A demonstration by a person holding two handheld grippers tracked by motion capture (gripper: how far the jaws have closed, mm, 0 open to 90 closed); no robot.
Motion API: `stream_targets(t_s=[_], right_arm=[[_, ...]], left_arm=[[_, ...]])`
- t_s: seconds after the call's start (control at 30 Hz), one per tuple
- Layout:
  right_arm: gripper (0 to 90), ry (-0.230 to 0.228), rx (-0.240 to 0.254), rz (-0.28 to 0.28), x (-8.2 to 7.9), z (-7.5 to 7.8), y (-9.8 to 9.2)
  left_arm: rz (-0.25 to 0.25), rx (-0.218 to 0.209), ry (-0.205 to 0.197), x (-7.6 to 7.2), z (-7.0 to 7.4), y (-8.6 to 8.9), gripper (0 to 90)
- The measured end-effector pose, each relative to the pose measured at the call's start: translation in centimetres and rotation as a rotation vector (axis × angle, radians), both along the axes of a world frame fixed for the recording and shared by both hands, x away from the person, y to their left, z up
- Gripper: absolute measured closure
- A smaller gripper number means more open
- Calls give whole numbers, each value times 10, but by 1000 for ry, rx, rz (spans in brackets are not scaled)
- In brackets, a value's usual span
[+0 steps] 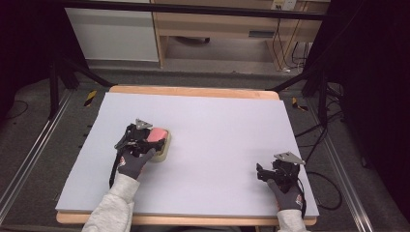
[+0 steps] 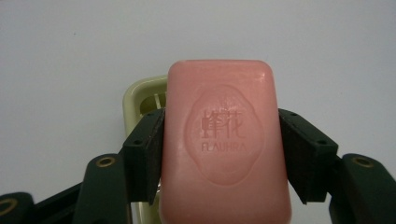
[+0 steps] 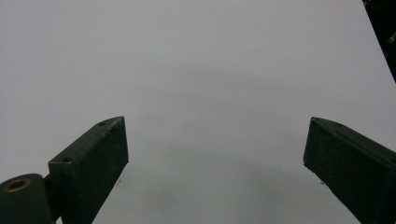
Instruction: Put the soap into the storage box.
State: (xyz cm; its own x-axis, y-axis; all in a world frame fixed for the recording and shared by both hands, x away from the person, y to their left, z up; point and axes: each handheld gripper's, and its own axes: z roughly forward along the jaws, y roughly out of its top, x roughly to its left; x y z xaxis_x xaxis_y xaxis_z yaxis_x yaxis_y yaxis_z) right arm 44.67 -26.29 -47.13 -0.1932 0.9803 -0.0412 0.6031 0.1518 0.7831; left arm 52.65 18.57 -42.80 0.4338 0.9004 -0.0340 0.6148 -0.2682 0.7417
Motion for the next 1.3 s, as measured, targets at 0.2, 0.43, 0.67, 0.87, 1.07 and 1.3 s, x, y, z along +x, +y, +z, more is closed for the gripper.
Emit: stream_targets(t_s=[0.2, 0.43, 0.67, 0.87, 1.07, 1.3], right_arm=[[69, 1, 0, 1, 0, 0, 0], [69, 1, -1, 0, 0, 0, 0], [69, 1, -2, 1, 0, 0, 0], [68, 1, -2, -1, 0, 0, 0], [68, 2, -1, 0, 0, 0, 0], [68, 3, -2, -1, 0, 0, 0]], left_arm=[[11, 6, 8, 4, -4, 3, 371], [13, 11, 16, 6, -8, 3, 371], [13, 24, 30, 8, -14, 3, 371], [13, 34, 39, 8, -16, 2, 371], [16, 33, 40, 9, -18, 0, 371], [18, 49, 52, 10, -21, -1, 371]])
